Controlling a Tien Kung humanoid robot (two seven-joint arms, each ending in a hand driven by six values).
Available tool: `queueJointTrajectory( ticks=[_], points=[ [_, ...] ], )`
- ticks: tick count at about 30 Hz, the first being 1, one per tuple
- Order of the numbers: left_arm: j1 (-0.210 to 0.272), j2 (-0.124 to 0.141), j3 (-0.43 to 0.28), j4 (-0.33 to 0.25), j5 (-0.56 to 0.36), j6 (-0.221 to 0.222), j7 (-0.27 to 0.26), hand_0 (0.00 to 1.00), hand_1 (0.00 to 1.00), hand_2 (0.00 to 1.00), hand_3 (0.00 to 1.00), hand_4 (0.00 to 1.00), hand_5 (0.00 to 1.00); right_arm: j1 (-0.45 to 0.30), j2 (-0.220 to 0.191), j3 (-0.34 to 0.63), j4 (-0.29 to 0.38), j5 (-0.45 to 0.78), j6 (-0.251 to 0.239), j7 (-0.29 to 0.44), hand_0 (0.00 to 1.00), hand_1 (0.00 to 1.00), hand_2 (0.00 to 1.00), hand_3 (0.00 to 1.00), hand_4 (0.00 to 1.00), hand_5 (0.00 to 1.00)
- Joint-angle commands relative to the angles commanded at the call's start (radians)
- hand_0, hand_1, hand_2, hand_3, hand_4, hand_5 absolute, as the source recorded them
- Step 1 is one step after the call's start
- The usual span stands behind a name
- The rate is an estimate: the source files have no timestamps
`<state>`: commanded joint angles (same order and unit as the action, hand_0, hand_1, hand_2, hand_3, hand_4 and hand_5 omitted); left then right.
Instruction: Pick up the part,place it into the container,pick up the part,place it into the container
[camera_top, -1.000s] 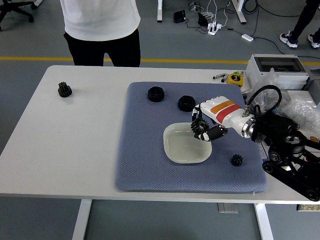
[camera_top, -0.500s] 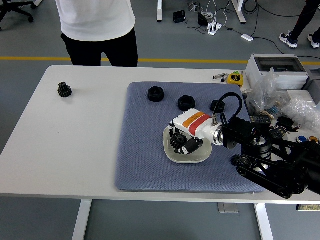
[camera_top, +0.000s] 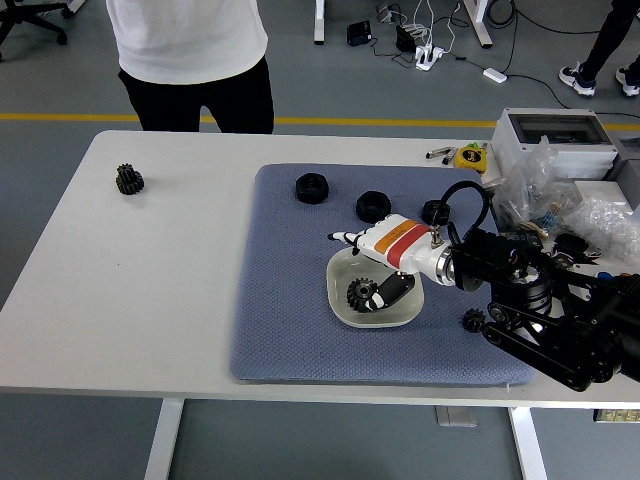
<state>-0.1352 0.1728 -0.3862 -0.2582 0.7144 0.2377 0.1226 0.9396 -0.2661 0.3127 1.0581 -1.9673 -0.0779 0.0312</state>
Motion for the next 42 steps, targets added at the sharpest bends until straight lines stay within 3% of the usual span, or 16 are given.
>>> queueJointTrajectory(
  ticks=[2,3,8,9,14,19,20,21,42],
  points=[
    [0.001,0.0,0.001,0.0,-0.004,0.001,-0.001,0.634,0.623,0.609,0.553,0.597,0.511,-0.007,-0.021,0.037,0.022,-0.006,0.003,-0.001,0.168,0.374,0.744,0.998,0.998,0.459],
    [0.002,0.0,0.001,0.001,-0.004,0.001,-0.002,0.635,0.621,0.609,0.553,0.597,0.511,-0.01,-0.028,0.049,0.029,-0.009,0.005,-0.002,0.201,0.395,0.7,0.912,0.998,0.471],
    [-0.001,0.001,0.01,0.001,-0.014,0.004,-0.005,0.635,0.621,0.609,0.553,0.597,0.511,-0.056,-0.104,0.154,0.112,-0.044,0.052,-0.028,0.201,0.395,0.7,0.912,0.998,0.471],
    [-0.003,0.001,0.012,0.001,-0.018,0.005,-0.006,0.636,0.622,0.608,0.553,0.597,0.51,-0.07,-0.122,0.176,0.136,-0.051,0.063,-0.036,0.533,0.573,0.689,0.774,0.998,0.476],
    [-0.007,0.0,0.021,0.003,-0.036,0.01,-0.012,0.636,0.622,0.608,0.553,0.597,0.51,-0.157,-0.228,0.275,0.273,-0.025,0.083,-0.065,0.533,0.573,0.689,0.774,0.998,0.476],
    [-0.01,-0.002,0.019,0.004,-0.033,0.009,-0.012,0.636,0.618,0.607,0.552,0.596,0.509,-0.222,-0.305,0.323,0.336,-0.017,0.101,-0.072,0.501,0.589,0.676,0.757,0.998,0.457],
    [-0.01,-0.003,0.017,0.004,-0.031,0.008,-0.012,0.636,0.618,0.607,0.552,0.596,0.509,-0.231,-0.313,0.327,0.337,-0.018,0.105,-0.072,0.501,0.589,0.676,0.757,0.998,0.457],
    [-0.01,-0.003,0.016,0.004,-0.029,0.008,-0.011,0.637,0.621,0.607,0.553,0.594,0.508,-0.238,-0.318,0.33,0.338,-0.021,0.108,-0.072,0.368,0.522,0.62,0.677,0.998,0.431],
    [-0.007,-0.007,0.009,0.005,-0.017,0.003,-0.008,0.637,0.62,0.607,0.553,0.593,0.506,-0.382,-0.342,0.324,0.356,-0.041,0.104,-0.055,0.321,0.485,0.57,0.588,0.998,0.388]
  ],
)
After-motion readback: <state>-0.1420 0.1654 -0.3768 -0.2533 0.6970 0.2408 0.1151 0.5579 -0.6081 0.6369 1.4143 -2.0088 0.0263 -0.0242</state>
